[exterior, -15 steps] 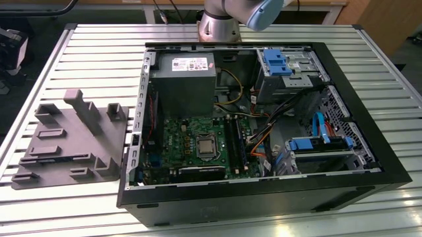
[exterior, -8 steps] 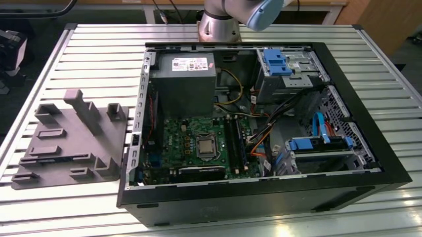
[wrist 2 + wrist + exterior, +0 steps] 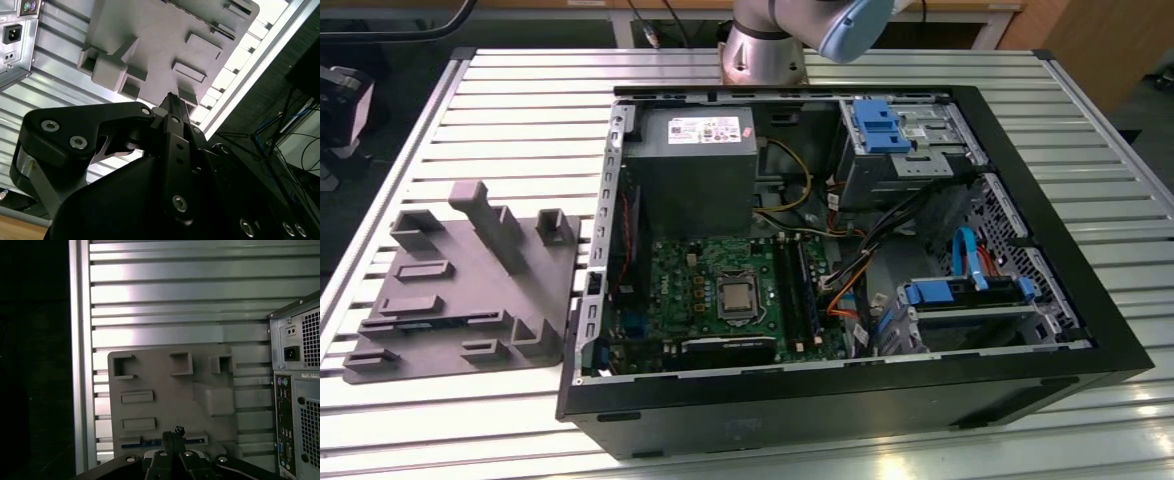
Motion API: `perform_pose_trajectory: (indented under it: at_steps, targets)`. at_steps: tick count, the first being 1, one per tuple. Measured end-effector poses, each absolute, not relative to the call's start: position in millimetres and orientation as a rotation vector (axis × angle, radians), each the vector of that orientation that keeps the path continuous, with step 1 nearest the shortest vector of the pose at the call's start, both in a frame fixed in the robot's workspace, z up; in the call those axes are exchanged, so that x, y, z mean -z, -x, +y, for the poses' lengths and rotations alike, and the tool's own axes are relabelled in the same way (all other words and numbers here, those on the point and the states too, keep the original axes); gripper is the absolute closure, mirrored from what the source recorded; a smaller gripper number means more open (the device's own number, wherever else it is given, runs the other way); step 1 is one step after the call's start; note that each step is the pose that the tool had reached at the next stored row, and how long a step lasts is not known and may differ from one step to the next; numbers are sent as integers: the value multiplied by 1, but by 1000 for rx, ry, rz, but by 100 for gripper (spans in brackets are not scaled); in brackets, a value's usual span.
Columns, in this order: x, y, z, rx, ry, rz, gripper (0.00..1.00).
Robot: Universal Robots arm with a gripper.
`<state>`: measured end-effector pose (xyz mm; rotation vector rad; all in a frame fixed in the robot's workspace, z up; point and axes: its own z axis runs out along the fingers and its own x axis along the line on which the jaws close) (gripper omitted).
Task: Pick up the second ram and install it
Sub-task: 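Reach for the second ram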
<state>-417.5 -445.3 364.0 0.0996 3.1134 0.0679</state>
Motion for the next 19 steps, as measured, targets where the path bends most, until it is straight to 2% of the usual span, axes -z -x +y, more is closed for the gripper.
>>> perform_pose_trajectory:
  at_steps: [19]
  targets:
    - [-357, 421, -451, -68, -99, 3113, 89]
